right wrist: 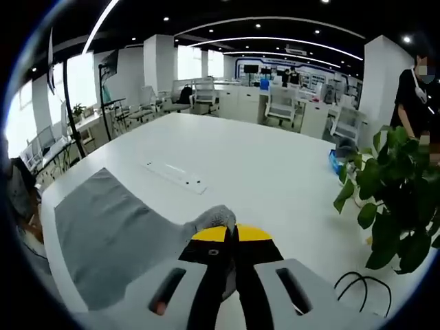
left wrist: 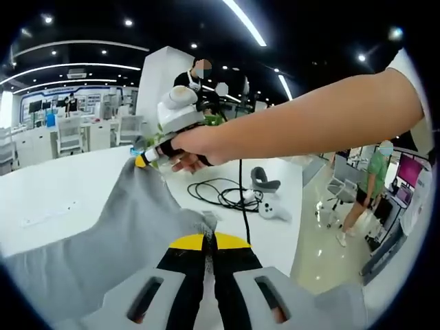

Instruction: Fold the towel on the table until its edges align and the towel forms a compact rectangular stack.

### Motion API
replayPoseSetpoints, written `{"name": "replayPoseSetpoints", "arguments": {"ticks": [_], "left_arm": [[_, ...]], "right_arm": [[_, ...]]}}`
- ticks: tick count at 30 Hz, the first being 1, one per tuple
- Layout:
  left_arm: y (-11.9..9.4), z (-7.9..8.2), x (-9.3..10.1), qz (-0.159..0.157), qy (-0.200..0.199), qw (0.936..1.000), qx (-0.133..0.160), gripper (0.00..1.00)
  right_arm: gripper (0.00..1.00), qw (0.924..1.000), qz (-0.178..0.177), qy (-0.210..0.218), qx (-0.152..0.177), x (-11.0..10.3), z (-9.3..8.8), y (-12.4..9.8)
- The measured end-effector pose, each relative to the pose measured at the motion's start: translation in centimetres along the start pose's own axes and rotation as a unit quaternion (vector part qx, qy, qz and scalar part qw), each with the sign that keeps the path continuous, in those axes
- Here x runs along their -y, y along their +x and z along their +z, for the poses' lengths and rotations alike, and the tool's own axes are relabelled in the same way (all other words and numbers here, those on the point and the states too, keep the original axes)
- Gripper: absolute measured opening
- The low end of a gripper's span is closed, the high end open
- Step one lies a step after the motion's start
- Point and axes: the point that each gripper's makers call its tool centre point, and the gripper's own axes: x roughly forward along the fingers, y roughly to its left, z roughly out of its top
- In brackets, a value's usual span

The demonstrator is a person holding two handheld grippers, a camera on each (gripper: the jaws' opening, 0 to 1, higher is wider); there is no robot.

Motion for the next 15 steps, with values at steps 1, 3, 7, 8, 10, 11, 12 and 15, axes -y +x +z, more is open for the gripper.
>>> {"name": "replayPoseSetpoints", "arguments": {"ticks": [1,3,7,8,10,11,12,15], "left_arm": [[-0.4,0.0,-0.3,0.001,-0.001,1.0000,0.000,0.03],[-1.3,0.1,-0.9,0.006,-0.002,1.0000,0.004,0.03],[-3.6,0.4,-2.2,0.018,-0.011,0.9997,0.015,0.03],[-4.0,0.4,-2.4,0.020,-0.012,0.9996,0.017,0.03],[-4.9,0.6,-3.0,0.025,-0.018,0.9993,0.023,0.03],[-5.5,0.6,-3.2,0.027,-0.020,0.9991,0.026,0.03],[-5.9,0.6,-3.4,0.030,-0.021,0.9989,0.028,0.03],[-7.5,0.9,-3.8,0.039,-0.026,0.9982,0.038,0.03]], "right_arm": [[0.00,1.0000,0.000,0.000,0.001,-0.2,0.3,0.0],[0.00,0.9999,-0.001,0.008,0.007,-1.1,1.4,-0.3],[0.00,0.9999,0.000,0.011,0.011,-2.4,2.8,0.2],[0.00,0.9999,0.001,0.009,0.012,-2.6,3.1,0.4],[0.00,0.9999,0.005,0.004,0.013,-3.5,4.0,0.7],[0.00,0.9999,0.007,0.003,0.014,-4.0,4.4,0.8],[0.00,0.9998,0.009,0.002,0.016,-4.6,4.8,0.8],[0.00,0.9997,0.018,-0.005,0.019,-6.1,6.1,1.4]]}}
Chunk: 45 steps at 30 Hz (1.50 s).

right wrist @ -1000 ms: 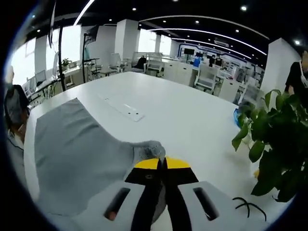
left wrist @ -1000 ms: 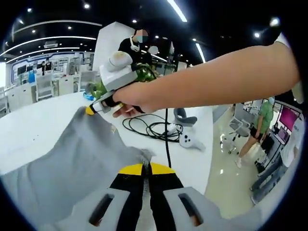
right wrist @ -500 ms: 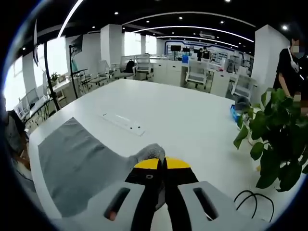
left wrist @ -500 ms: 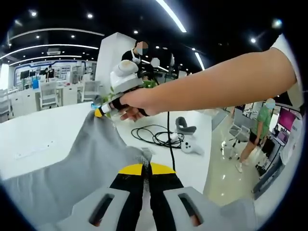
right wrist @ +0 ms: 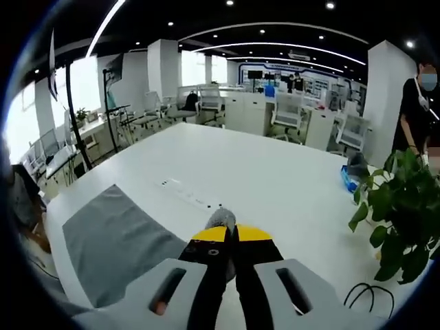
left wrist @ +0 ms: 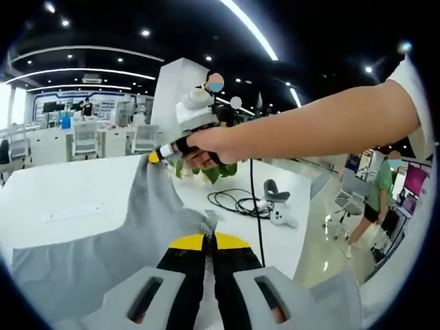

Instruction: Fold the towel on the table until its edges align and the towel forms a compact rectangular stack.

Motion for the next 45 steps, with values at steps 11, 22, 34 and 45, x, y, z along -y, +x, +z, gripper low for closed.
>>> {"name": "replayPoseSetpoints", "arguments": {"ticks": [11,22,34,45], "left_arm": [[-4.0,0.6,-2.3,0.027,-0.009,0.9992,0.027,0.03],[-7.5,0.2,-4.8,0.050,-0.010,0.9982,0.032,0.03],[-10.9,-0.3,-8.1,0.075,-0.021,0.9960,0.044,0.03],[-14.5,-1.7,-10.7,0.103,-0.045,0.9924,0.050,0.03]], "right_arm": [[0.00,0.9993,0.031,0.001,0.021,-5.6,3.7,1.3],[0.00,0.9987,0.045,-0.008,0.022,-10.2,5.4,2.4],[0.00,0.9976,0.062,-0.021,0.022,-14.7,7.2,5.1],[0.00,0.9955,0.088,-0.028,0.022,-19.9,7.9,7.2]]}}
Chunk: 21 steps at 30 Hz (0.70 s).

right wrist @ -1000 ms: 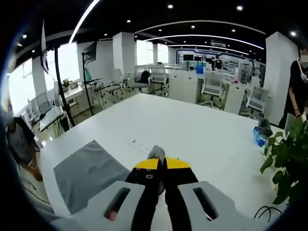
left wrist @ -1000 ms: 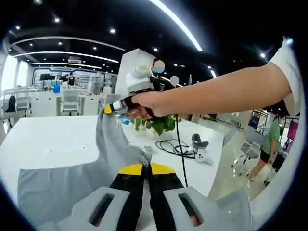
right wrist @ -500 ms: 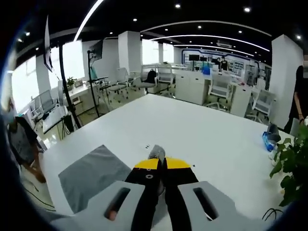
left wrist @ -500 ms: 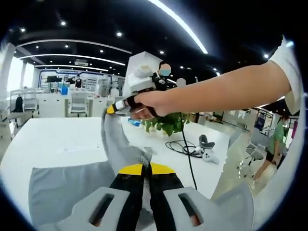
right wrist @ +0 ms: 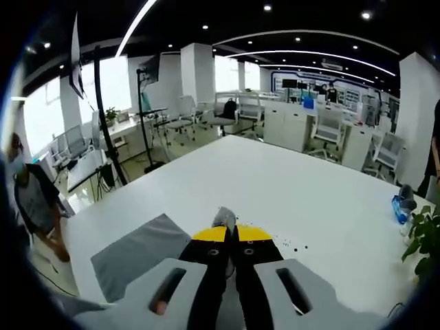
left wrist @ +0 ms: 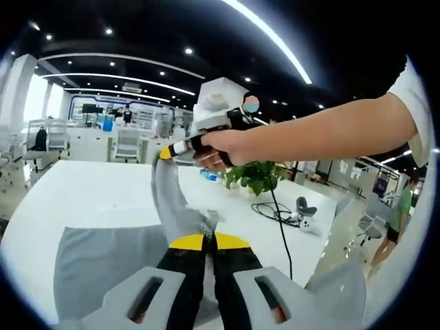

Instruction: Fold the towel on the table until its edges align and the towel forms a compact rectangular stack.

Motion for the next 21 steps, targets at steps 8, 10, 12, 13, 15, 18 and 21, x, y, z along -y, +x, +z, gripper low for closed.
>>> {"name": "replayPoseSetpoints", "arguments": {"ticks": [8,10,12,13,15,18,21], "left_arm": [[-1.4,-0.7,-2.9,0.030,-0.003,0.9995,-0.003,0.03],[-1.8,-1.2,-3.5,0.035,-0.004,0.9993,-0.011,0.03],[-2.1,-1.7,-4.1,0.037,-0.009,0.9992,-0.014,0.03],[-2.3,-1.9,-4.3,0.039,-0.007,0.9991,-0.017,0.03],[-2.5,-2.0,-4.9,0.042,-0.004,0.9989,-0.017,0.03],[-3.0,-2.1,-5.7,0.047,-0.004,0.9988,-0.015,0.03],[-3.4,-1.8,-6.2,0.051,-0.008,0.9986,-0.011,0.03]], "right_arm": [[0.00,0.9999,0.008,-0.011,-0.005,-2.1,0.4,1.8],[0.00,0.9998,0.012,-0.016,-0.008,-2.8,0.3,2.5],[0.00,0.9996,0.011,-0.022,-0.014,-3.3,0.1,2.9],[0.00,0.9995,0.012,-0.023,-0.017,-3.7,0.0,3.1],[0.00,0.9994,0.013,-0.024,-0.020,-4.5,-0.3,3.3],[0.00,0.9994,0.016,-0.026,-0.018,-5.0,-0.1,4.3],[0.00,0.9993,0.020,-0.027,-0.017,-5.6,0.5,4.9]]}}
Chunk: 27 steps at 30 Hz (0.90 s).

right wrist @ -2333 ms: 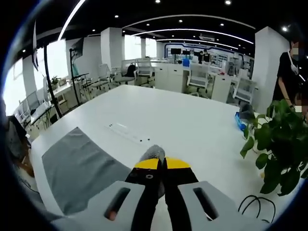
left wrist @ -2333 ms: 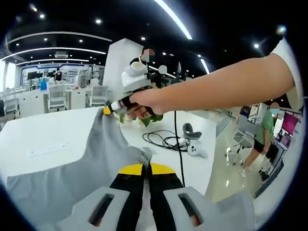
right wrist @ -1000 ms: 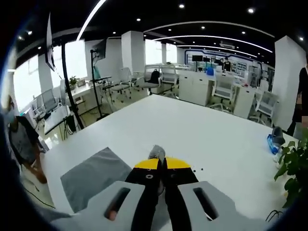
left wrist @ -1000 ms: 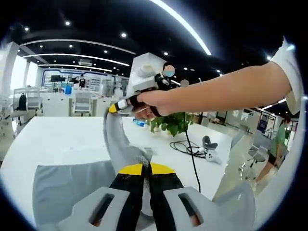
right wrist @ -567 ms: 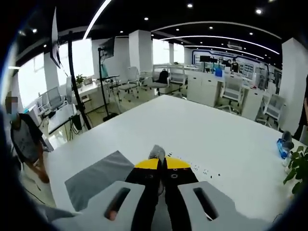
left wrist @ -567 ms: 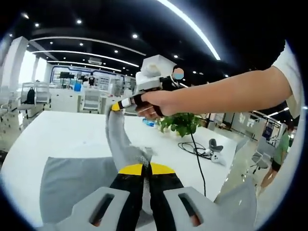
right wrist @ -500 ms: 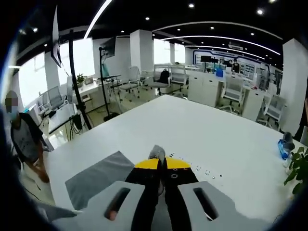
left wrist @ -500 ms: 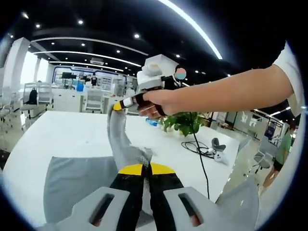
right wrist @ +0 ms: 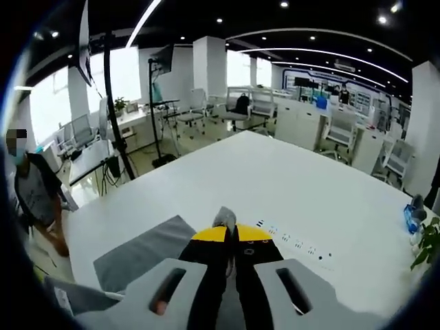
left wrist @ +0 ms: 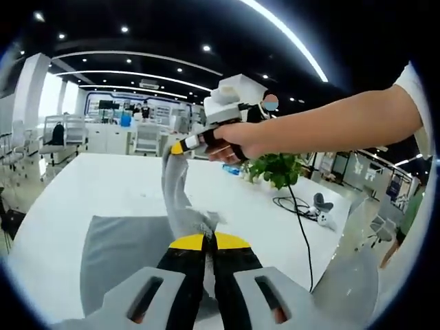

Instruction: Fold the towel on the table until its edges align and the towel forms a compact rectangular stack.

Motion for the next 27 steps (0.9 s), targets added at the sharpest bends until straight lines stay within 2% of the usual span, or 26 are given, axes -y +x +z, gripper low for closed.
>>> {"name": "replayPoseSetpoints", "arguments": {"ticks": [8,16,23,27], "left_arm": [[-1.2,0.5,-1.7,0.013,-0.006,0.9998,0.012,0.03],[-2.4,-0.2,-3.4,0.027,-0.011,0.9995,0.008,0.03],[-3.3,-1.4,-5.1,0.042,-0.021,0.9989,0.002,0.03],[-3.7,-1.6,-6.3,0.051,-0.028,0.9983,0.002,0.03]], "right_arm": [[0.00,0.9997,0.014,-0.015,0.013,-1.7,2.3,1.7],[0.00,0.9991,0.033,-0.027,0.005,-3.7,2.2,4.5],[0.00,0.9985,0.045,-0.032,-0.003,-5.9,2.0,5.7],[0.00,0.9981,0.051,-0.035,-0.006,-6.9,2.3,7.2]]}}
